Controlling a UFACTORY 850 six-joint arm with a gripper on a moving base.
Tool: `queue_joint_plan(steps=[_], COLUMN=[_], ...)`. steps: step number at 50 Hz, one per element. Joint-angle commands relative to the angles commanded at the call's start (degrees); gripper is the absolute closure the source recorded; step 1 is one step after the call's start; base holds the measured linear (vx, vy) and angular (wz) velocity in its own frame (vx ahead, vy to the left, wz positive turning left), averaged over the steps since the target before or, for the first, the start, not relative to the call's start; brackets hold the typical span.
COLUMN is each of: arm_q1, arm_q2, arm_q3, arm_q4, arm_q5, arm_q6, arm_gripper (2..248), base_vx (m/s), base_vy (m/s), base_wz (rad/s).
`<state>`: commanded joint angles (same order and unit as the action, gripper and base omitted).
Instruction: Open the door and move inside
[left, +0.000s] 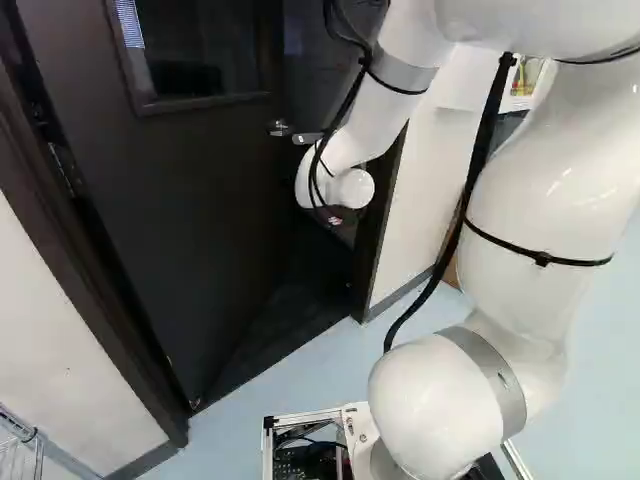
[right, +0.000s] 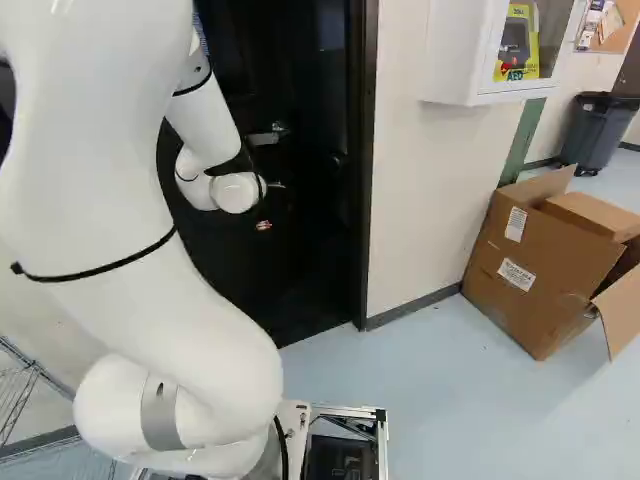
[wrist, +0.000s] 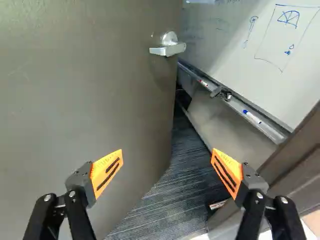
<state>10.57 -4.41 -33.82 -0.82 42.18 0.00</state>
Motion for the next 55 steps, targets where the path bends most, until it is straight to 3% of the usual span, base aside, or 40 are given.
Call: queue_joint_plan(steps=[23, 55], arm_q1=[-2.0, -5.1], arm_q2=[6.9, 15.5], arm_q3=[7.1, 15.2], arm_q4=[-2.1, -8.7], arm_q5=[0.4, 2.5], arm_q6=[0.0, 0.0], arm_gripper=[3, 3], base_vx=[0.0, 0.0], base_vy=[0.0, 0.0], base_wz=[0.0, 0.0])
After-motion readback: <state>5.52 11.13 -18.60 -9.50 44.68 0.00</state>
